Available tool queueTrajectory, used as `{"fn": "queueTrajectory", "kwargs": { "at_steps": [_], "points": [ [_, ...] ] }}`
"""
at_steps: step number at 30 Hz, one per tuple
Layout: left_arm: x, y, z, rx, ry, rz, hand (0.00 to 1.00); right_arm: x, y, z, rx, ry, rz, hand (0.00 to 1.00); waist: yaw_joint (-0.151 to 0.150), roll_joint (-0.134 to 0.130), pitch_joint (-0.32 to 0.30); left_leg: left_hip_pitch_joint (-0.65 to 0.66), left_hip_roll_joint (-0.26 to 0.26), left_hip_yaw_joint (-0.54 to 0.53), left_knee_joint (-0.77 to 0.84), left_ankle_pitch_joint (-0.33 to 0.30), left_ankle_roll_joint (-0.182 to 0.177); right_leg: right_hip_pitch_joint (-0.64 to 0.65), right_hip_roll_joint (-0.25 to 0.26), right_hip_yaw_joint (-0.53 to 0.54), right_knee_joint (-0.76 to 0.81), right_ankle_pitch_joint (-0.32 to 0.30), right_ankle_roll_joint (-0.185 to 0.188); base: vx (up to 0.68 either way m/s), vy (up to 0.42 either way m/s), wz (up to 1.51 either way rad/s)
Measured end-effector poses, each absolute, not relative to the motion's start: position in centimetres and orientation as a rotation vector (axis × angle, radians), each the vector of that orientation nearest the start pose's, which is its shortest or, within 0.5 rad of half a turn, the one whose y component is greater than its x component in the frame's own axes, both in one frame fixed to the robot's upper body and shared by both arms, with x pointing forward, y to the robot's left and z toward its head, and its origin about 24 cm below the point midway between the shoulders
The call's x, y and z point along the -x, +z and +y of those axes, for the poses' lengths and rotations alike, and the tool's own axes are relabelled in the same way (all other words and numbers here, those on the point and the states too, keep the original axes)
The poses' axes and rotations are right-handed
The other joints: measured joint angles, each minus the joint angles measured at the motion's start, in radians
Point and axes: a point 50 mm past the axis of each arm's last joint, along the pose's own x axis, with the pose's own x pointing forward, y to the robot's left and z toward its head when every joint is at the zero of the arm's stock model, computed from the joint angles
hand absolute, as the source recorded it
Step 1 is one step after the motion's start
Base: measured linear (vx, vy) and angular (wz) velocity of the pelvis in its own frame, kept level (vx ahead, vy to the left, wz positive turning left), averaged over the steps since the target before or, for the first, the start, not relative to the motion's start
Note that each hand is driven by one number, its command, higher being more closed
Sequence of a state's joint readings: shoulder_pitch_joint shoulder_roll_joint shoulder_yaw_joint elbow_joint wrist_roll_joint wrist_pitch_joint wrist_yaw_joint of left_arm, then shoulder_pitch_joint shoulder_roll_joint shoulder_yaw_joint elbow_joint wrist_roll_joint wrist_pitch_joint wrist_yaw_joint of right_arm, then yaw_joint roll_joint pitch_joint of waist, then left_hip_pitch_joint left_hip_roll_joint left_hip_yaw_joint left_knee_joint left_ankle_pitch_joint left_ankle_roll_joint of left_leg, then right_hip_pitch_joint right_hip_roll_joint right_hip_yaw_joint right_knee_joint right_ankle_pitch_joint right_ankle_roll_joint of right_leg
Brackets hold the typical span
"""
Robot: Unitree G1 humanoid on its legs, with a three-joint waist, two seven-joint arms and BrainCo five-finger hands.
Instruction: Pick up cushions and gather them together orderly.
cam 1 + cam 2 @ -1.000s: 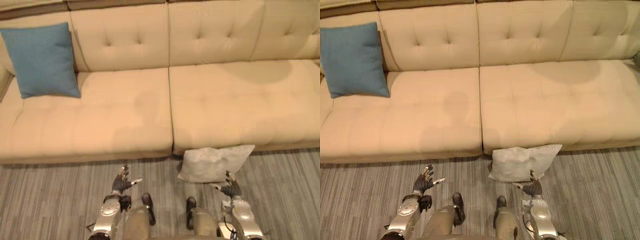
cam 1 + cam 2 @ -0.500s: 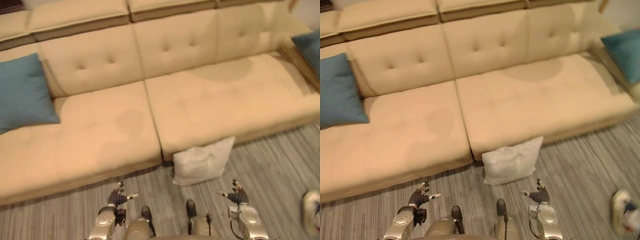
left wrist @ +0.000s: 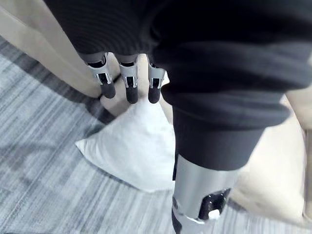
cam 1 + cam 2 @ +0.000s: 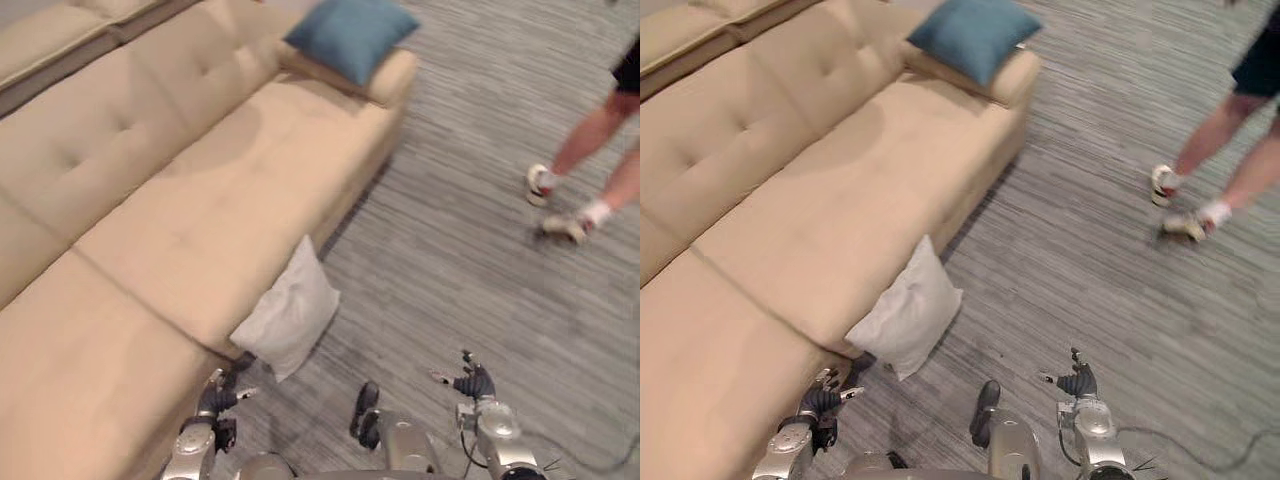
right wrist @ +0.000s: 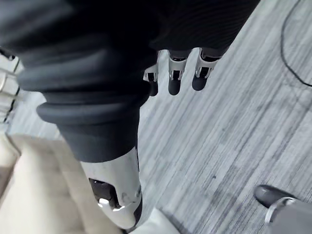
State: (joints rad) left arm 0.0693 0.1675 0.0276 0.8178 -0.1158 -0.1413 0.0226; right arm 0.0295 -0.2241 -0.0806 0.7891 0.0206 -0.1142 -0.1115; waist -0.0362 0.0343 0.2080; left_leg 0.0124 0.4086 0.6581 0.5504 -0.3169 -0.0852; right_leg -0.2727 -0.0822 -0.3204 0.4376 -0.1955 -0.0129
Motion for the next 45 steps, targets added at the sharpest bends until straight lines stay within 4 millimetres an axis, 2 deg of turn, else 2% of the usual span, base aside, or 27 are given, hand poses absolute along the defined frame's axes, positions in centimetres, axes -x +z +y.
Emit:
{"fn": "queueTrajectory", "kwargs": {
  "at_steps": [1, 2, 3, 4, 5, 6, 7, 8, 13, 14, 15, 17, 18, 20, 22, 23, 24, 25, 26, 27, 33, 35, 37, 38, 40, 41, 45],
  "points": [
    [-15.4, -12.1, 21.6, -0.053, 0.169, 0.738, 0.00, -17.2, -10.4, -24.6, 0.212, -0.269, 0.687, 0.00, 0.003, -0.001, 0.002, -0.031, 0.017, -0.037, 0.065, 0.024, 0.038, 0.004, 0.013, 0.013, -0.008, 0.003, -0.006, 0.18, -0.183, -0.53],
    [-14.9, -12.5, 21.1, -0.050, 0.151, 0.761, 0.00, -17.2, -10.5, -24.4, 0.225, -0.251, 0.690, 0.00, -0.001, -0.003, 0.008, -0.119, 0.012, -0.178, 0.179, 0.039, 0.069, 0.038, 0.018, 0.023, -0.040, 0.016, -0.029, 0.17, -0.109, -0.36],
    [-14.8, -12.7, 20.5, -0.035, 0.148, 0.766, 0.00, -17.2, -10.5, -24.4, 0.229, -0.251, 0.691, 0.00, 0.002, -0.005, 0.017, -0.169, -0.060, -0.297, 0.194, 0.009, 0.021, 0.073, 0.012, 0.041, -0.059, 0.016, -0.036, 0.22, -0.109, -0.34],
    [-14.7, -12.7, 20.3, -0.029, 0.147, 0.768, 0.00, -17.2, -10.5, -24.4, 0.230, -0.252, 0.692, 0.00, 0.008, -0.004, 0.017, -0.186, -0.092, -0.331, 0.182, 0.003, 0.013, 0.083, 0.007, 0.045, -0.063, 0.015, -0.037, 0.25, 0.008, -0.39],
    [-14.5, -12.8, 20.0, -0.020, 0.145, 0.774, 0.00, -17.3, -10.4, -24.5, 0.226, -0.259, 0.688, 0.00, 0.024, -0.006, 0.021, -0.220, -0.164, -0.390, 0.125, 0.003, 0.013, 0.106, 0.005, 0.061, -0.073, 0.015, -0.034, 0.25, 0.064, -0.36],
    [-14.5, -12.9, 20.0, -0.018, 0.145, 0.773, 0.00, -17.4, -10.4, -24.5, 0.225, -0.259, 0.685, 0.00, 0.031, -0.003, 0.023, -0.235, -0.192, -0.407, 0.081, 0.004, 0.011, 0.115, 0.005, 0.069, -0.076, 0.013, -0.027, 0.30, 0.120, -0.44],
    [-14.5, -12.8, 19.9, -0.017, 0.144, 0.772, 0.00, -17.7, -10.2, -24.6, 0.225, -0.263, 0.677, 0.00, 0.048, 0.010, 0.027, -0.260, -0.240, -0.419, -0.022, 0.018, -0.004, 0.126, 0.006, 0.082, -0.076, 0.004, -0.016, 0.30, 0.165, -0.50],
    [-14.4, -12.9, 20.1, -0.018, 0.150, 0.776, 0.00, -18.1, -10.1, -24.5, 0.227, -0.262, 0.670, 0.00, 0.062, 0.022, 0.030, -0.255, -0.280, -0.440, -0.096, 0.115, 0.042, 0.131, 0.012, 0.110, -0.069, -0.007, 0.005, 0.24, 0.149, -0.58],
    [-13.7, -13.3, 20.1, -0.004, 0.165, 0.803, 0.00, -19.5, -9.5, -24.3, 0.239, -0.244, 0.633, 0.00, 0.077, -0.001, 0.032, -0.190, -0.333, -0.421, -0.145, 0.084, 0.117, 0.170, -0.030, 0.135, -0.085, -0.014, 0.075, 0.28, 0.134, -0.09],
    [-13.4, -13.5, 20.1, -0.003, 0.167, 0.815, 0.00, -19.7, -9.4, -24.1, 0.240, -0.239, 0.628, 0.00, 0.077, -0.010, 0.038, -0.147, -0.350, -0.419, -0.171, 0.079, 0.121, 0.170, -0.050, 0.137, -0.026, -0.023, 0.096, 0.24, 0.142, 0.16],
    [-13.1, -13.6, 20.1, -0.004, 0.169, 0.825, 0.00, -19.8, -9.4, -23.9, 0.251, -0.225, 0.627, 0.00, 0.072, -0.015, 0.040, -0.082, -0.376, -0.432, -0.208, 0.072, 0.132, 0.147, -0.087, 0.134, 0.126, -0.017, 0.138, 0.24, 0.138, 0.26],
    [-13.2, -13.5, 20.3, -0.010, 0.170, 0.822, 0.00, -19.7, -9.5, -23.8, 0.264, -0.214, 0.635, 0.00, 0.064, -0.016, 0.041, -0.033, -0.389, -0.460, -0.224, 0.063, 0.148, 0.107, -0.122, 0.131, 0.283, 0.024, 0.187, 0.28, 0.124, 0.57],
    [-13.1, -13.4, 20.8, -0.024, 0.177, 0.821, 0.00, -19.5, -9.8, -23.4, 0.268, -0.196, 0.646, 0.00, 0.053, -0.023, 0.037, -0.007, -0.395, -0.493, -0.235, 0.057, 0.158, 0.079, -0.135, 0.131, 0.350, -0.029, 0.161, 0.25, 0.069, 0.65],
    [-13.3, -13.4, 21.0, -0.030, 0.180, 0.817, 0.00, -19.7, -9.7, -23.1, 0.270, -0.185, 0.642, 0.00, 0.052, -0.024, 0.037, 0.002, -0.391, -0.532, -0.249, 0.057, 0.158, 0.042, -0.119, 0.137, 0.321, -0.071, 0.137, 0.23, -0.002, 0.65],
    [-13.8, -13.1, 21.0, -0.033, 0.185, 0.802, 0.00, -19.7, -9.7, -23.3, 0.270, -0.189, 0.640, 0.00, 0.047, -0.020, 0.038, 0.003, -0.383, -0.602, -0.263, 0.057, 0.157, 0.000, -0.048, 0.229, 0.202, -0.079, 0.121, 0.22, -0.086, 0.86],
    [-14.3, -13.0, 20.9, -0.032, 0.191, 0.789, 0.00, -19.5, -9.7, -23.4, 0.269, -0.196, 0.645, 0.00, 0.045, -0.020, 0.039, 0.003, -0.380, -0.648, -0.263, 0.057, 0.157, -0.013, -0.004, 0.313, 0.119, -0.074, 0.116, 0.27, -0.233, 1.31],
    [-15.1, -12.7, 20.8, -0.019, 0.194, 0.769, 0.00, -19.0, -9.9, -23.7, 0.271, -0.207, 0.655, 0.00, 0.040, -0.022, 0.038, 0.003, -0.381, -0.715, -0.257, 0.055, 0.140, -0.013, 0.039, 0.432, 0.011, -0.041, 0.120, 0.23, -0.205, 1.36],
    [-15.3, -12.6, 20.8, -0.017, 0.194, 0.761, 0.00, -18.8, -10.0, -23.8, 0.270, -0.211, 0.660, 0.00, 0.036, -0.026, 0.035, 0.000, -0.384, -0.741, -0.253, 0.052, 0.122, -0.007, 0.048, 0.471, -0.032, -0.012, 0.122, 0.29, -0.324, 1.73],
    [-15.8, -12.4, 20.6, -0.014, 0.189, 0.746, 0.00, -18.2, -10.1, -24.1, 0.261, -0.229, 0.665, 0.00, 0.025, -0.043, 0.033, -0.005, -0.404, -0.801, -0.238, 0.033, 0.084, 0.007, 0.031, 0.516, -0.090, 0.093, 0.121, 0.23, -0.290, 1.59],
    [-16.1, -12.5, 19.4, 0.019, 0.177, 0.740, 0.00, -18.2, -9.9, -24.7, 0.247, -0.269, 0.660, 0.00, 0.029, -0.010, 0.031, -0.025, -0.373, -0.850, -0.226, 0.032, 0.056, 0.000, 0.044, 0.457, -0.034, 0.088, 0.113, 0.26, -0.342, 1.44],
    [-16.1, -12.5, 17.9, 0.071, 0.171, 0.730, 0.00, -18.2, -9.2, -24.3, 0.162, -0.330, 0.599, 0.00, 0.057, -0.005, 0.027, -0.060, -0.316, -0.927, -0.230, 0.081, -0.026, 0.048, 0.043, 0.251, 0.001, 0.027, 0.050, 0.10, -0.242, 1.03],
    [-16.0, -12.4, 17.8, 0.099, 0.186, 0.719, 0.00, -17.9, -9.3, -23.8, 0.111, -0.349, 0.596, 0.00, 0.067, -0.010, 0.025, -0.100, -0.305, -0.913, -0.206, 0.101, -0.056, 0.076, 0.025, 0.171, 0.000, 0.009, 0.035, 0.00, -0.144, 1.21],
    [-16.2, -12.2, 17.5, 0.118, 0.194, 0.704, 0.00, -17.3, -9.6, -23.8, 0.092, -0.367, 0.608, 0.00, 0.078, -0.017, 0.021, -0.156, -0.294, -0.800, -0.182, 0.116, -0.059, 0.092, -0.009, 0.098, -0.017, -0.024, 0.020, -0.06, -0.101, 1.32],
    [-16.1, -12.2, 17.5, 0.124, 0.202, 0.703, 0.00, -17.0, -9.8, -23.6, 0.080, -0.376, 0.617, 0.00, 0.076, -0.018, 0.022, -0.176, -0.261, -0.637, -0.172, 0.110, -0.036, 0.109, -0.024, 0.040, -0.030, -0.035, 0.010, -0.10, -0.059, 1.32],
    [-15.9, -12.3, 18.1, 0.107, 0.214, 0.708, 0.00, -16.7, -10.2, -23.3, 0.051, -0.390, 0.635, 0.00, 0.086, -0.026, 0.023, -0.188, -0.209, -0.422, -0.156, 0.120, 0.029, 0.118, -0.045, -0.002, -0.024, -0.044, 0.013, -0.08, 0.003, 0.92],
    [-15.5, -12.4, 18.5, 0.097, 0.224, 0.718, 0.00, -16.5, -10.5, -23.1, 0.044, -0.391, 0.647, 0.00, 0.081, -0.032, 0.024, -0.194, -0.196, -0.344, -0.157, 0.139, 0.034, 0.127, -0.061, -0.026, -0.025, -0.047, 0.019, -0.07, 0.056, 0.83],
    [-14.5, -12.8, 20.6, 0.032, 0.255, 0.765, 0.00, -15.5, -11.6, -23.2, 0.030, -0.423, 0.718, 0.00, 0.084, -0.041, 0.020, -0.250, -0.231, -0.353, -0.163, 0.155, 0.052, 0.113, -0.077, -0.040, -0.060, -0.028, 0.055, -0.06, 0.103, 0.44]
  ]
}}
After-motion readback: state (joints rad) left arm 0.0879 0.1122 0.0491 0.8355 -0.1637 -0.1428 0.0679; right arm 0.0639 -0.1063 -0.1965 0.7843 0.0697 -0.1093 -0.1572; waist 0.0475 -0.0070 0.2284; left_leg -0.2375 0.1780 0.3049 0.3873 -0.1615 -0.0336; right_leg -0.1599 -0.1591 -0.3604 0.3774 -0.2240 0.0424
